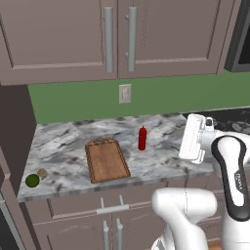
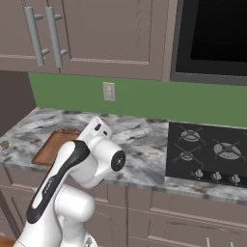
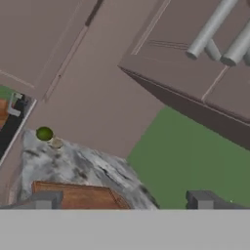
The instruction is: Open the cabinet. Place the bowl and condiment on the counter. Then place the lime and garlic on the cutting board.
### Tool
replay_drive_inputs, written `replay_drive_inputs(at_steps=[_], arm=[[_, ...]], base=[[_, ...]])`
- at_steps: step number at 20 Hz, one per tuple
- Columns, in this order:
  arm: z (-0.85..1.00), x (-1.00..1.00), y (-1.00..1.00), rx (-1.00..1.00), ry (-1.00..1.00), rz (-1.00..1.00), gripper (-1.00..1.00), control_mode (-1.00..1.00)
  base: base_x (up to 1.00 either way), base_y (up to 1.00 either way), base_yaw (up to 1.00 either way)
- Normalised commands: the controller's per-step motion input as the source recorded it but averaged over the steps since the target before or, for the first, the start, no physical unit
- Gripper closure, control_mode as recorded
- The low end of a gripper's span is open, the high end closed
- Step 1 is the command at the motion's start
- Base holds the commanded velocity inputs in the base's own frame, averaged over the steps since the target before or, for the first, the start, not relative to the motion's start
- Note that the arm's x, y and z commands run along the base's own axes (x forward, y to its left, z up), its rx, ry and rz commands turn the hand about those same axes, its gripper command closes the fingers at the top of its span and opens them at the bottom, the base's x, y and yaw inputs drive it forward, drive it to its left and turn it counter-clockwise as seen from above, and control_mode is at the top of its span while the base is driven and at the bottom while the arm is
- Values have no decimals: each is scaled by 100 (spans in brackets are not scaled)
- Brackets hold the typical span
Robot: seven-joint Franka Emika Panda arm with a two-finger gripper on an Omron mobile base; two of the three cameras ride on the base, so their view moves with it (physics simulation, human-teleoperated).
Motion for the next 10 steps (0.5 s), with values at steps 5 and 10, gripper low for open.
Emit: replay_drive_inputs(at_steps=[5,10], arm=[[28,-38,0,-22,-23,9,-100,-100],[44,-47,0,-24,-17,7,-100,-100]], base=[[0,0,0],[0,0,0]])
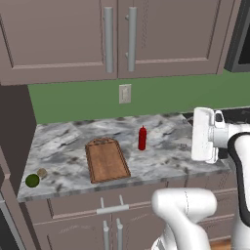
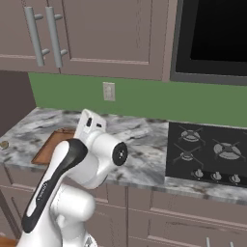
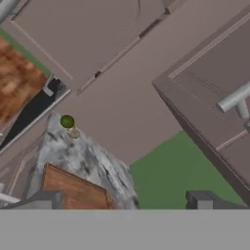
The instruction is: Open the cabinet. Place the bowl and condiment on the counter. Then place the lime and garlic on the cutting board.
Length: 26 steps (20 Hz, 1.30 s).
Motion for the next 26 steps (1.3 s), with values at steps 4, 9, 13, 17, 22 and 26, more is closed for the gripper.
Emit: replay_drive_inputs(at_steps=[4,9,13,17,22,26], arm=[[28,-37,18,-16,-15,1,-100,-100],[0,-3,2,-2,-1,0,-100,-100],[0,-5,0,0,-1,0,-100,100],[0,0,0,0,0,0,-100,100],[0,0,0,0,0,0,-100,100],[0,0,0,0,0,0,-100,100]], base=[[0,0,0],[0,0,0],[-13,-1,0],[-92,-5,-2],[-98,0,-1],[-88,6,0]])
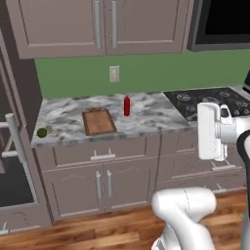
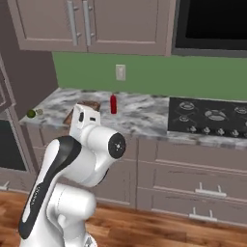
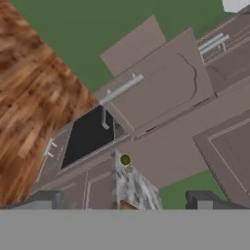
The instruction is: Open the cabinet. Place the bowl and condiment on the counter. Then place the lime and garlic on the cutting board.
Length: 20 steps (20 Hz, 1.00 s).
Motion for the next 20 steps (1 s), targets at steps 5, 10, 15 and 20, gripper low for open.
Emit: replay_drive_inputs(at_steps=[5,10,15,20], arm=[[0,0,0,0,0,0,-100,100],[0,0,0,0,0,0,-100,100],[0,0,0,0,0,0,-100,100],[0,0,0,0,0,0,-100,100]], base=[[-91,18,0],[-89,43,0],[-86,50,0],[-78,58,2]])
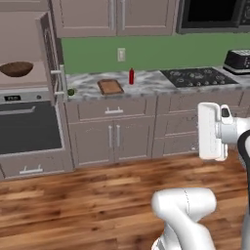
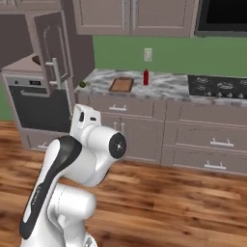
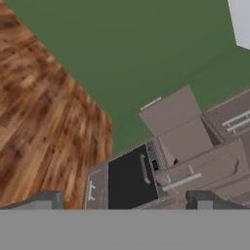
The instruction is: Open the cabinet. Place the bowl and condiment on the counter. Then place the lime and garlic on the cutting board.
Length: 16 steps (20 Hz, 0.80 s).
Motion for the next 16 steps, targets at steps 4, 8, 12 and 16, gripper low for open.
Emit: replay_drive_inputs(at_steps=[4,8,12,16], arm=[[0,0,0,0,0,0,-100,100],[0,0,0,0,0,0,-100,100],[0,0,0,0,0,0,-100,100],[0,0,0,0,0,0,-100,100]], base=[[-63,75,5],[-58,86,6],[-48,95,7],[-38,95,7]])
